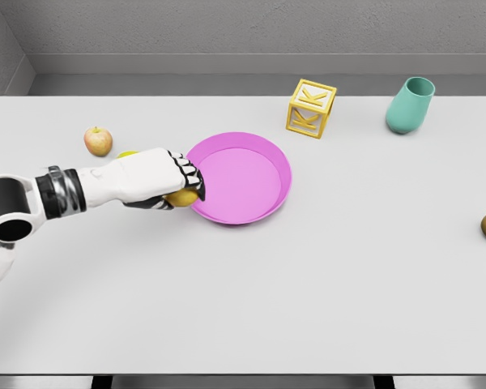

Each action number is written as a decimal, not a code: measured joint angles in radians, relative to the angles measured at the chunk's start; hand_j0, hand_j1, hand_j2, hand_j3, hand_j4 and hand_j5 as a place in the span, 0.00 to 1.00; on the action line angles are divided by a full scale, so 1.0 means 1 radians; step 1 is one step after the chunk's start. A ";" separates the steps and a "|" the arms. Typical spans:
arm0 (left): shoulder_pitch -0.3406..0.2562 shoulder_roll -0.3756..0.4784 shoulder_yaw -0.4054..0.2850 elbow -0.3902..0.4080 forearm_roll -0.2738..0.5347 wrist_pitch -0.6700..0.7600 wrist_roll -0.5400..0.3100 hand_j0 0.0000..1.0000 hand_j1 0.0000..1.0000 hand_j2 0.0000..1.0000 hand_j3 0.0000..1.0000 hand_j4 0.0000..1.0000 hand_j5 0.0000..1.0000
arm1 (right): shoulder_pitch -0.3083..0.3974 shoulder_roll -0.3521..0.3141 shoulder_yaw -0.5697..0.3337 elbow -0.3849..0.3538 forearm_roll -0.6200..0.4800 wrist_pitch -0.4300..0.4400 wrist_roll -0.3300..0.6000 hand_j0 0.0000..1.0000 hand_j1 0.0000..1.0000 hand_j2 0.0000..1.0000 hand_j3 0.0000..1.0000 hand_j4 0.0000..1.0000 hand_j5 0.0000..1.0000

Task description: Put the lemon on the plate with left arm

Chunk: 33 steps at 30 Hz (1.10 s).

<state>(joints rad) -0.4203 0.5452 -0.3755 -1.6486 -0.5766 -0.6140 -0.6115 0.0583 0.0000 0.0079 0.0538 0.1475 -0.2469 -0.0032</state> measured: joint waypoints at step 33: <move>-0.175 -0.246 -0.077 0.204 -0.079 0.000 0.000 1.00 1.00 1.00 1.00 1.00 1.00 | 0.000 0.000 0.000 0.000 0.000 0.000 0.000 1.00 1.00 1.00 1.00 1.00 1.00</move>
<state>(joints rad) -0.5952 0.2987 -0.4521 -1.4444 -0.6555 -0.6139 -0.6115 0.0583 0.0000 0.0080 0.0538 0.1475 -0.2469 -0.0032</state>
